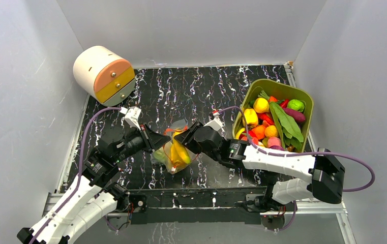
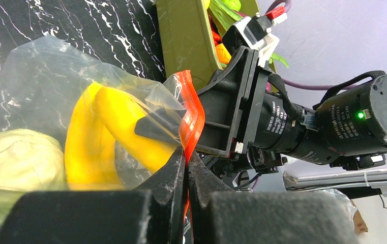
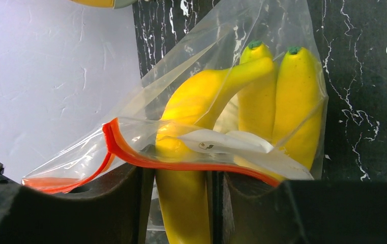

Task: Place the food in the zip-top bag and seal the zipper
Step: Place the fake fruit in the zipper food storage bag.

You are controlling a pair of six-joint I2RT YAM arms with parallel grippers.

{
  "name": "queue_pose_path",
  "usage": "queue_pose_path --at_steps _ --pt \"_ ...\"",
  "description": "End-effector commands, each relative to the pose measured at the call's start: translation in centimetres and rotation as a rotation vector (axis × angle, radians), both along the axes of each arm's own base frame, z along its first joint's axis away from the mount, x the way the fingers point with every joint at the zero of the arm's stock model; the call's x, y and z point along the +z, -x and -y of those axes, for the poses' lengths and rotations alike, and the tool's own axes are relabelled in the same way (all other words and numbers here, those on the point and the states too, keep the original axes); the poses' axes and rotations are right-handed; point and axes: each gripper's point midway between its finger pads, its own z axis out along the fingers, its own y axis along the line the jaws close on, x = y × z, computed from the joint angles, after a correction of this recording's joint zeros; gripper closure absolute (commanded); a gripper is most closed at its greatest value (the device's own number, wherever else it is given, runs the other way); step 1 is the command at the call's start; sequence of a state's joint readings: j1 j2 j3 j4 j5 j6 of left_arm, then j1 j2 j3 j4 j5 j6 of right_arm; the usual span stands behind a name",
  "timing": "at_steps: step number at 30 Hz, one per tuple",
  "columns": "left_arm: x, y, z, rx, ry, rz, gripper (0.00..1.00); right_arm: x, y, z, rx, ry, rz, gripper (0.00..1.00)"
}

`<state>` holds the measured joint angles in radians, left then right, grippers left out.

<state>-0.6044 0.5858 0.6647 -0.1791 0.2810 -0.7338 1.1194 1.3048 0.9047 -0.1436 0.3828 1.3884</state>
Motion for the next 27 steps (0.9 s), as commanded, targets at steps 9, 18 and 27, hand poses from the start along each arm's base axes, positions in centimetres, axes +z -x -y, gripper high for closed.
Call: queue_pose_path --at_steps 9,18,27 --pt "1.7 0.0 0.4 -0.017 0.046 0.038 1.0 4.2 -1.1 -1.3 -0.022 -0.095 0.101 0.68" --pt "1.7 -0.3 0.6 -0.013 0.043 0.029 1.0 3.6 -2.0 -2.6 -0.036 -0.032 0.127 0.61" --pt "1.6 -0.6 0.5 0.003 0.034 0.031 1.0 3.6 -1.9 -2.7 -0.023 -0.019 0.142 0.52"
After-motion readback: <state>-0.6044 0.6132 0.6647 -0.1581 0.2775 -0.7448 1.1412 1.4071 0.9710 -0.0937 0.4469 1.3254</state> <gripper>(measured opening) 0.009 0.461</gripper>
